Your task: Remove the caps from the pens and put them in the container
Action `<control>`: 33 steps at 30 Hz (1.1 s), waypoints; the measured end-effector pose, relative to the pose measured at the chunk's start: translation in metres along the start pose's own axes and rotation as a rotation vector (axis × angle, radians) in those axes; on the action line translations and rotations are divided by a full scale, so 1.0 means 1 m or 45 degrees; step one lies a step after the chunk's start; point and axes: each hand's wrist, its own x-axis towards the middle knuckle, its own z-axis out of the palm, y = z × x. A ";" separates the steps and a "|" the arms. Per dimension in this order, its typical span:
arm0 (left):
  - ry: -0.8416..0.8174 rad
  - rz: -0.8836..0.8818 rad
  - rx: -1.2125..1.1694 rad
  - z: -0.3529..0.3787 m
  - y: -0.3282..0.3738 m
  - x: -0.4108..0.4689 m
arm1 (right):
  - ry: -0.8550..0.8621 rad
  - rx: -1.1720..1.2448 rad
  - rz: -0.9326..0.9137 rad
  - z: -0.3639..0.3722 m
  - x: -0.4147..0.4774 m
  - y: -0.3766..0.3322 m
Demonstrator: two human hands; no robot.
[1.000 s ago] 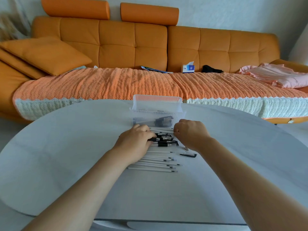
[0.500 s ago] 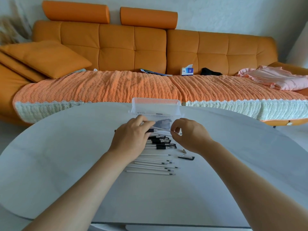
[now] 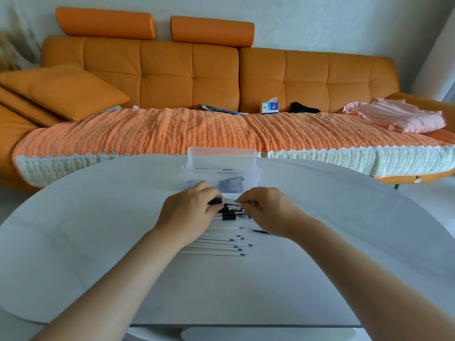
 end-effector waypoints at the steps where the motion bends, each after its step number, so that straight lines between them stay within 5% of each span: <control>1: -0.005 -0.022 -0.012 -0.002 0.000 0.000 | 0.007 0.008 0.024 -0.002 -0.001 0.001; 18: -0.043 -0.144 -0.104 -0.006 -0.013 0.002 | 0.051 0.039 0.224 -0.010 -0.003 0.009; 33: -0.274 -0.059 -0.140 -0.002 0.000 -0.002 | 0.060 0.044 0.029 -0.003 -0.001 0.008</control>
